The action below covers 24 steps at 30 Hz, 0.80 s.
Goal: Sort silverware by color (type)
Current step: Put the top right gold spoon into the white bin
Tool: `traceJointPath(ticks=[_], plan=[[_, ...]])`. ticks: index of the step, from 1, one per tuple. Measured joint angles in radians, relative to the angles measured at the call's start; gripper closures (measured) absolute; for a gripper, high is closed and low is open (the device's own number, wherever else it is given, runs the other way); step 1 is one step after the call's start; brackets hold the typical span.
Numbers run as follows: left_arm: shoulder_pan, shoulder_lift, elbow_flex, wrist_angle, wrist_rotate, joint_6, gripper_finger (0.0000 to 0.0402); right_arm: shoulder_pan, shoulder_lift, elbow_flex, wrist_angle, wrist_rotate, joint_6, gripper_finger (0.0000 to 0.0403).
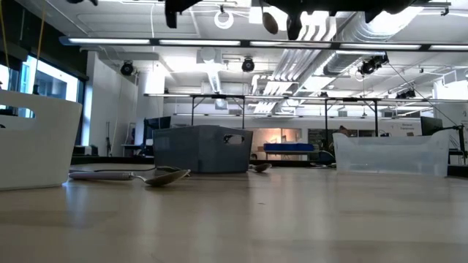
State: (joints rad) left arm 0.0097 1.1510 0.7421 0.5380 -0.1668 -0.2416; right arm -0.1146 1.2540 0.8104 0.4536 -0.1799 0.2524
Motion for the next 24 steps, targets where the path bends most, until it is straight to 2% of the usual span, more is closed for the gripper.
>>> traceJointPath(ticks=[7,16,24], plan=[[0.005,0.115,0.086,0.0,0.012,0.086,0.0222,0.0,0.036,0.0,0.053,0.0,0.016,0.0403],[0.01,0.219,0.151,0.057,0.012,0.089,0.0222,0.0,0.036,0.0,0.035,0.001,0.009,0.0403],[0.017,0.247,0.166,0.066,0.008,0.1,0.0226,0.0,0.036,0.0,0.037,0.001,0.009,0.0403]])
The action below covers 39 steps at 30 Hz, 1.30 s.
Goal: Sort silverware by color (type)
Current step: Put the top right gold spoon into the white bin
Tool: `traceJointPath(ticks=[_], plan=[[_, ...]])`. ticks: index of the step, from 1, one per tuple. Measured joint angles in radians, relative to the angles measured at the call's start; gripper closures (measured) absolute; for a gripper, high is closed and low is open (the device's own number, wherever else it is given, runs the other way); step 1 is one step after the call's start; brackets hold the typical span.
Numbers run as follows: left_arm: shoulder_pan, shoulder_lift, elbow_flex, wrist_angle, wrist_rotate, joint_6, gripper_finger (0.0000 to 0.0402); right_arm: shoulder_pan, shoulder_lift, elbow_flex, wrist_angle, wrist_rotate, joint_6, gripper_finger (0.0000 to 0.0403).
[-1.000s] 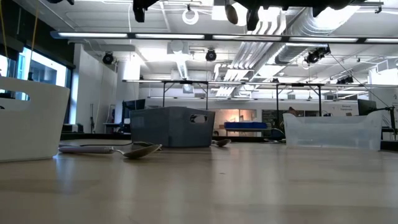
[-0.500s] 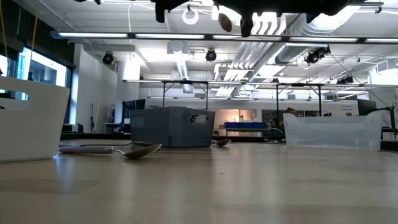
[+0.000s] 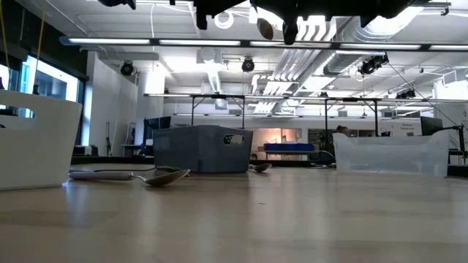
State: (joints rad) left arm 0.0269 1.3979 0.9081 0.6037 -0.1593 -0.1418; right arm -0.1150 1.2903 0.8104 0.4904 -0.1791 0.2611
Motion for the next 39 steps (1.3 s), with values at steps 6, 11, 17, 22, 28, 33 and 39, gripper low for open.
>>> traceJointPath(ticks=[6,11,17,22,28,33,39], plan=[[0.0,0.0,0.0,0.0,0.0,0.015,0.0286,0.0,0.0,0.0,0.0,0.0,0.0,0.0403],[-0.001,0.0,0.0,0.0,0.001,0.012,0.0379,-0.001,0.0,0.0,0.0,0.007,-0.003,0.0402],[-0.001,0.0,0.0,0.0,0.0,0.013,0.0381,-0.001,0.0,0.0,0.0,0.007,0.01,0.039],[0.0,-0.005,0.0,-0.008,0.012,0.014,0.0395,-0.001,-0.001,0.0,-0.001,0.003,0.072,0.0371],[0.0,-0.023,0.0,-0.046,0.008,0.016,0.0394,-0.013,-0.018,0.0,-0.002,0.0,0.126,0.0305],[0.0,-0.058,0.0,-0.123,0.01,0.018,0.0394,-0.041,-0.065,0.0,-0.048,-0.004,0.083,0.0242],[-0.01,-0.176,0.0,-0.325,0.017,0.075,0.0394,-0.085,-0.157,0.001,-0.166,-0.001,0.034,0.0212]])
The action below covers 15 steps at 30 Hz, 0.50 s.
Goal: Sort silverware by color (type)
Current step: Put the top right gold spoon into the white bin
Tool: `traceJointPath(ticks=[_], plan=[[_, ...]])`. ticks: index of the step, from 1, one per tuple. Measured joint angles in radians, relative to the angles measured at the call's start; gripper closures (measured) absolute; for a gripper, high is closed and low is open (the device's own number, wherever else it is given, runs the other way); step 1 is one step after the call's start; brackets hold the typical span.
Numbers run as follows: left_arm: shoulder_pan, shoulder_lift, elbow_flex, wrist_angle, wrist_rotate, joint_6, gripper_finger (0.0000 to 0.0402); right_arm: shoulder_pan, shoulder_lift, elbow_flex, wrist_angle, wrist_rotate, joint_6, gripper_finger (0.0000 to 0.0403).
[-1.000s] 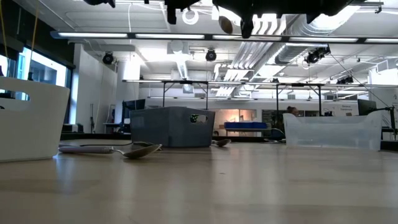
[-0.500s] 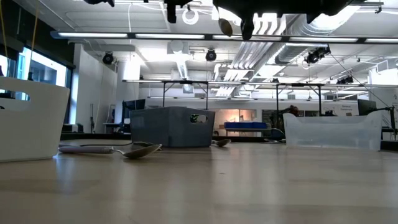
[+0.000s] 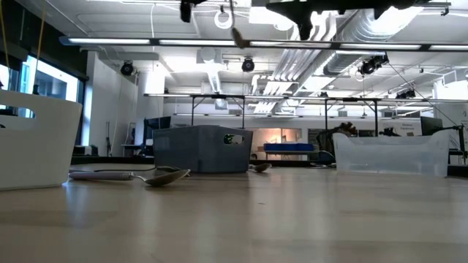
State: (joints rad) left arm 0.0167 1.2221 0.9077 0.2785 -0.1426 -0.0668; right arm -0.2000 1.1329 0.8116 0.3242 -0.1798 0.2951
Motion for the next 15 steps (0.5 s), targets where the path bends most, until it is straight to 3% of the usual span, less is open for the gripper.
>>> traceJointPath(ticks=[4,15], plan=[[-0.015,-0.104,-0.017,-0.12,-0.001,0.001,0.0394,-0.017,-0.068,0.0,-0.058,0.002,-0.004,0.021],[-0.076,-0.397,-0.227,-0.13,-0.106,-0.06,0.0394,-0.022,-0.191,0.0,-0.125,0.009,-0.121,0.021]])
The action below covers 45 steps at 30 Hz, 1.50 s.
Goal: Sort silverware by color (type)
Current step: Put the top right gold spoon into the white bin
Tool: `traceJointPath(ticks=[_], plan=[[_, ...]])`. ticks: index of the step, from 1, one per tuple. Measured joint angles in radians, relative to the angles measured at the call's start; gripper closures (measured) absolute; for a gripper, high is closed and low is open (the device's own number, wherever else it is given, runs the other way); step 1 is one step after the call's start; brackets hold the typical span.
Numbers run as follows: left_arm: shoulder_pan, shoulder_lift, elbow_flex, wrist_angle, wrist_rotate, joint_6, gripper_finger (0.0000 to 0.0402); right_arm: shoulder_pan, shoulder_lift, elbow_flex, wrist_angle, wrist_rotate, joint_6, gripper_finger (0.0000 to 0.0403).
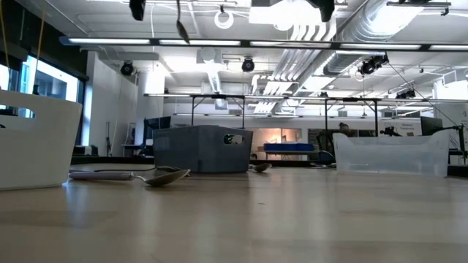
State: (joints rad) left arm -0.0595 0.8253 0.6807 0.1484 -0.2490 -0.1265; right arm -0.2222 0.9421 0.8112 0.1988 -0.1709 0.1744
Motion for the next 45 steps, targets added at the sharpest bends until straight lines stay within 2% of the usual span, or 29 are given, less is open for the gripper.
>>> traceJointPath(ticks=[4,10,14,22,41,45], plan=[[0.0,-0.044,-0.007,-0.016,-0.001,0.009,0.0394,0.0,0.013,0.0,-0.02,0.0,0.006,0.021],[0.0,-0.048,-0.007,-0.024,-0.005,0.024,0.0394,0.017,0.047,-0.001,-0.027,-0.051,0.001,0.0221],[0.0,-0.046,-0.008,-0.027,-0.005,0.023,0.0394,0.029,0.061,-0.001,-0.029,-0.064,-0.008,0.0269],[0.0,-0.046,-0.008,-0.026,-0.005,0.016,0.0394,0.02,0.061,-0.001,-0.073,-0.104,-0.018,0.0394],[0.0,-0.046,-0.006,-0.044,-0.005,0.016,0.0394,0.019,0.061,-0.001,-0.11,-0.12,-0.018,0.0402],[-0.001,-0.045,0.076,-0.193,0.041,-0.002,0.0394,0.019,0.061,-0.001,-0.113,-0.12,-0.018,0.0402]])
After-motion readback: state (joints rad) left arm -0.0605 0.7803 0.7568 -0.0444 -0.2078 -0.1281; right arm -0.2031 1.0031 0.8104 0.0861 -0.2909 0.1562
